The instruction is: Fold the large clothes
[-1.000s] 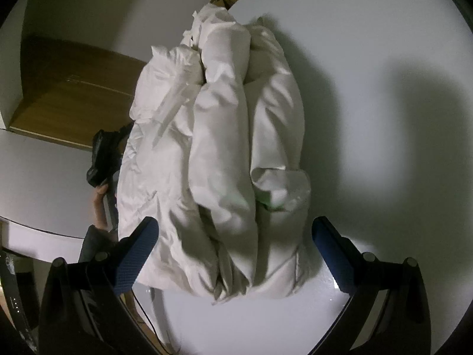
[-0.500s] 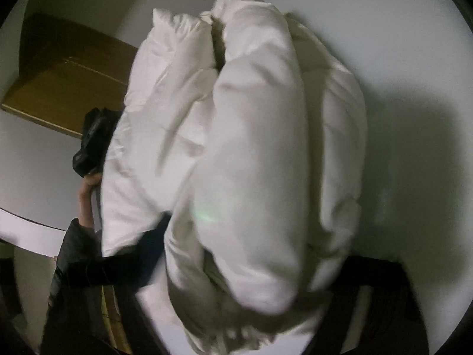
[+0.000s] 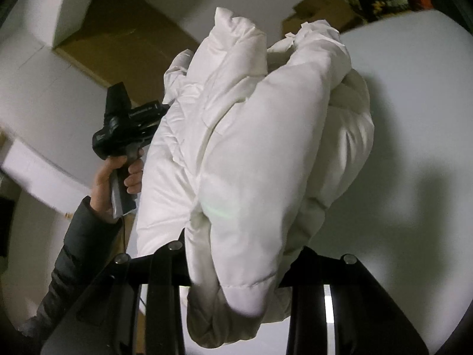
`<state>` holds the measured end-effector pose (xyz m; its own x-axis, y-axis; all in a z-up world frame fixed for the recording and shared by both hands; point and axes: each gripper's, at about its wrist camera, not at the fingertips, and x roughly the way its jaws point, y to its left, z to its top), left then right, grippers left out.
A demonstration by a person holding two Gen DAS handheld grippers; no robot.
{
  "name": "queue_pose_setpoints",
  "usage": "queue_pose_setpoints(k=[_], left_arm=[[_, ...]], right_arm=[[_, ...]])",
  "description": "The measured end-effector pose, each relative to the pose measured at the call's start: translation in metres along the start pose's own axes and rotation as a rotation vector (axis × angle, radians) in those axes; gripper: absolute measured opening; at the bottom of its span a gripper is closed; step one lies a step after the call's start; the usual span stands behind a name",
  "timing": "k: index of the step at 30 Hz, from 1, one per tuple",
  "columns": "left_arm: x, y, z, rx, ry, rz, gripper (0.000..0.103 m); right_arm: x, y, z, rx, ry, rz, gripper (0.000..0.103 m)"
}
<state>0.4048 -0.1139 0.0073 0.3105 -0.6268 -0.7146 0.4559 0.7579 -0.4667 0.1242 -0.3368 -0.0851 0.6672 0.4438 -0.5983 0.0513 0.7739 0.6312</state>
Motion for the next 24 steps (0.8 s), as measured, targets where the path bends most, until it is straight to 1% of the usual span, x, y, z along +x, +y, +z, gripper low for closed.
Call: queue_pose_setpoints(k=[1,4,5,7,9,12,14,15,16,17,18,19,20,21,22,24], left_arm=[[-0.013,0.005,-0.011,0.004,-0.004,0.011,0.032],[-0.034,0.022,-0.036,-0.015,0.006,0.025,0.032],[-0.037,0.029,-0.046,-0.021,0.013,0.033,0.032],[-0.038,0.037,-0.061,-0.029,0.026,0.042,0.032],[-0.033,0.048,-0.08,-0.03,0.045,0.051,0.032],[-0.015,0.061,-0.098,-0.05,0.071,0.051,0.033],[-0.003,0.067,-0.106,-0.048,0.07,0.066,0.033],[0.002,0.07,-0.112,-0.038,0.064,0.075,0.033],[0.006,0.07,-0.116,-0.023,0.047,0.085,0.034],[0.007,0.072,-0.117,-0.024,0.026,0.091,0.038],[0.007,0.076,-0.119,-0.044,0.012,0.085,0.04],[0.006,0.077,-0.118,-0.067,0.009,0.088,0.048],[0.002,0.081,-0.12,-0.102,0.008,0.119,0.067],[-0.005,0.081,-0.122,-0.125,-0.004,0.15,0.08],[-0.016,0.08,-0.124,-0.135,-0.033,0.162,0.096],[-0.054,0.068,-0.133,-0.114,-0.146,0.213,0.097]], right_arm=[[0.0,0.004,-0.002,-0.013,0.004,0.009,0.034],[0.006,0.005,-0.006,-0.022,0.038,0.033,0.034],[0.009,0.003,-0.006,-0.026,0.049,0.037,0.034],[0.007,0.013,-0.012,-0.032,0.073,0.042,0.034],[0.01,0.02,-0.015,-0.027,0.106,0.04,0.034],[0.017,0.022,-0.018,-0.016,0.152,0.015,0.034],[0.022,0.021,-0.015,-0.001,0.184,-0.002,0.035],[0.027,0.02,-0.012,0.01,0.192,-0.012,0.039],[0.033,0.017,-0.016,0.03,0.193,-0.016,0.048],[0.039,0.017,-0.015,0.048,0.19,-0.013,0.053],[0.042,0.013,-0.014,0.073,0.186,-0.02,0.063],[0.044,0.009,-0.016,0.103,0.179,-0.028,0.074],[0.037,0.004,-0.019,0.122,0.171,-0.036,0.076],[0.033,0.002,-0.023,0.127,0.157,-0.056,0.076],[0.031,0.007,-0.023,0.112,0.147,-0.071,0.077],[0.013,0.014,-0.013,0.07,0.124,-0.109,0.083]])
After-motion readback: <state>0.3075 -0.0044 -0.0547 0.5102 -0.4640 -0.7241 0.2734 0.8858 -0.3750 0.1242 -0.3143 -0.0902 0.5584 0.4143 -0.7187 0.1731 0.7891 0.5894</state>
